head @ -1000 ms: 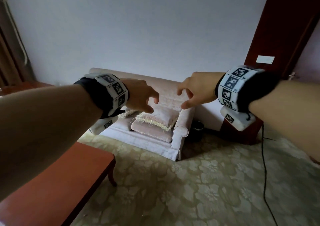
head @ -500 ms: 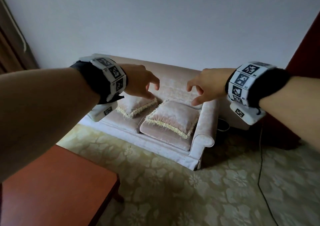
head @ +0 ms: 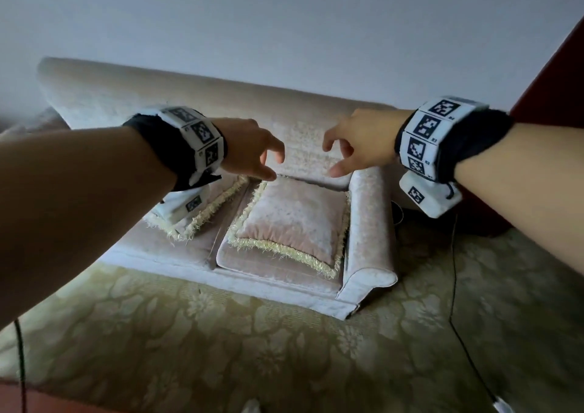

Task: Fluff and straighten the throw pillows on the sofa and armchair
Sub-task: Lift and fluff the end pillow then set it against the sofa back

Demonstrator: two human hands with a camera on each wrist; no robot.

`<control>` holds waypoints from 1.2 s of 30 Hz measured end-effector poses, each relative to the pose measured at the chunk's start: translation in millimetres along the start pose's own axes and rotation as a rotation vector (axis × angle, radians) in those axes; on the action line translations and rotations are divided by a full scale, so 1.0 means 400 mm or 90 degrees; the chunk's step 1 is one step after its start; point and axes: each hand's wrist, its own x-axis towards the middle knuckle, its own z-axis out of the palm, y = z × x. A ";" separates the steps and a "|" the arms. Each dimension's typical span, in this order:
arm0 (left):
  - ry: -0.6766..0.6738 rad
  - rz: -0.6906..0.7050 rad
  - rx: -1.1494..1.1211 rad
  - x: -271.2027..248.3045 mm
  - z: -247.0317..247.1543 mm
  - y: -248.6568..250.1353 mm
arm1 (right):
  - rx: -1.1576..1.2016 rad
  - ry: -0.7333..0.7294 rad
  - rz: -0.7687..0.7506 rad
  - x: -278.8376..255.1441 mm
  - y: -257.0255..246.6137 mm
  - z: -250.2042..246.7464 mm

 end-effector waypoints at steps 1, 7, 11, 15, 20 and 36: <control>-0.013 0.009 -0.003 0.058 0.009 -0.035 | 0.011 -0.007 0.008 0.057 0.016 0.005; -0.064 0.071 -0.046 0.381 0.057 -0.188 | 0.091 -0.082 0.048 0.336 0.154 0.082; -0.117 0.090 -0.050 0.601 0.126 -0.261 | 0.155 -0.134 0.064 0.519 0.272 0.185; -0.154 0.079 -0.077 0.843 0.230 -0.331 | 0.206 -0.162 0.062 0.718 0.400 0.323; -0.165 0.039 -0.144 1.118 0.386 -0.394 | 0.299 -0.168 0.091 0.957 0.543 0.527; -0.147 -0.245 -0.584 1.532 1.037 -0.456 | 0.569 -0.111 0.422 1.239 0.553 1.226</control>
